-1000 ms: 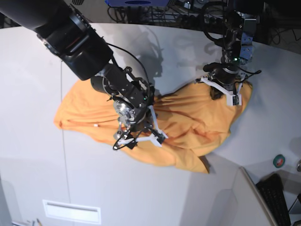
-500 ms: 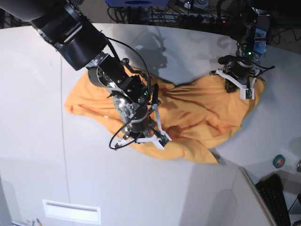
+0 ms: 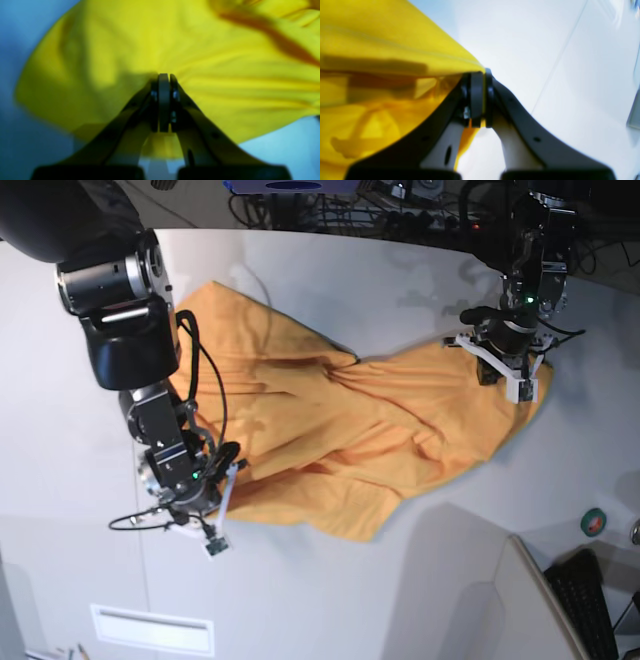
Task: Layout the t-shirt on the table in an organized manner, then fold the t-shirt properly
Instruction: 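Move the right gripper to the shirt middle and grasp fabric, then drag the grasped fabric with the right gripper away from the shirt center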
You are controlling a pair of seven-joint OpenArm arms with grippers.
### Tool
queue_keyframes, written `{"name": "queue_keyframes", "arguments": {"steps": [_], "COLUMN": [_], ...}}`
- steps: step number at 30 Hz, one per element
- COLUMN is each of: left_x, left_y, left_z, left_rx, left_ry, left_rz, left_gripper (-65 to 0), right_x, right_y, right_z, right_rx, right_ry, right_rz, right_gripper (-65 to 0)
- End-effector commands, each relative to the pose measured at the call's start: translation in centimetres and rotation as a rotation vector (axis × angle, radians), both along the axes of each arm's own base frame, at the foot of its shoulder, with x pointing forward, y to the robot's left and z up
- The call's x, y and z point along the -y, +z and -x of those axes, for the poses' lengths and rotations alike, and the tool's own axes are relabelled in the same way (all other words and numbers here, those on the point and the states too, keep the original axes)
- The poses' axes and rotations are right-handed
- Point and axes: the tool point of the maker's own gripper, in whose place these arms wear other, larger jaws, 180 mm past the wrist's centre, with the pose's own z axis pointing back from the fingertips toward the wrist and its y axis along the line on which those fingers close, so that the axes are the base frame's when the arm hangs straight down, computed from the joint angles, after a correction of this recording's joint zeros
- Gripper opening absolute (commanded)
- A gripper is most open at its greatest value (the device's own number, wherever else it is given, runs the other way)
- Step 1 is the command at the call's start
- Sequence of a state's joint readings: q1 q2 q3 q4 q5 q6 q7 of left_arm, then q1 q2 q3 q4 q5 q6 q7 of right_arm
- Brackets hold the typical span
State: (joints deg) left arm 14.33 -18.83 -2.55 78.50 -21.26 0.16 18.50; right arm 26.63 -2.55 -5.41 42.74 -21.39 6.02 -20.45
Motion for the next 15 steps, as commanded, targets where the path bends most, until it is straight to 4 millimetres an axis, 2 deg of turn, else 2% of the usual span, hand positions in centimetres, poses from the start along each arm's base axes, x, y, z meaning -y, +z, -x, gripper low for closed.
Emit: {"name": "queue_keyframes", "arguments": {"steps": [1, 5, 6, 8, 9, 10, 11, 14, 15], "left_x": [-1.0, -0.6, -1.2, -2.4, -3.1, -4.0, -4.8, -6.9, -7.2], "left_y": [1.6, 2.5, 2.9, 3.7, 3.9, 4.2, 4.2, 4.4, 4.3], "left_z": [-1.0, -0.7, -0.5, 0.0, 0.3, 0.8, 1.3, 2.6, 3.1], "left_rx": [0.05, 0.068, 0.074, 0.089, 0.093, 0.093, 0.089, 0.08, 0.073], "left_ry": [-0.009, -0.024, -0.018, 0.014, 0.031, 0.051, 0.07, 0.113, 0.107], "left_rz": [-0.028, -0.026, -0.034, -0.045, -0.053, -0.062, -0.071, -0.089, -0.085], "left_gripper": [-65.0, -65.0, -65.0, -65.0, -65.0, -65.0, -65.0, -65.0, -65.0], "right_x": [0.5, 2.7, 3.0, 3.9, 4.4, 5.2, 6.1, 7.6, 7.2], "right_y": [1.9, 0.9, 0.7, 1.4, 1.8, 3.1, 4.5, 8.8, 9.5], "right_z": [-2.2, -2.1, -2.0, -2.0, -1.8, -1.9, -1.7, 0.7, 2.1], "right_rx": [0.055, 0.005, -0.003, -0.009, 0.001, 0.047, 0.1, 0.251, 0.275], "right_ry": [-0.028, -0.129, -0.146, -0.185, -0.204, -0.229, -0.255, -0.295, -0.304], "right_rz": [-0.019, -0.069, -0.074, -0.077, -0.08, -0.086, -0.088, -0.08, -0.087], "right_gripper": [-65.0, -65.0, -59.1, -41.0, -34.4, -27.9, -24.3, -23.0, -22.8]}}
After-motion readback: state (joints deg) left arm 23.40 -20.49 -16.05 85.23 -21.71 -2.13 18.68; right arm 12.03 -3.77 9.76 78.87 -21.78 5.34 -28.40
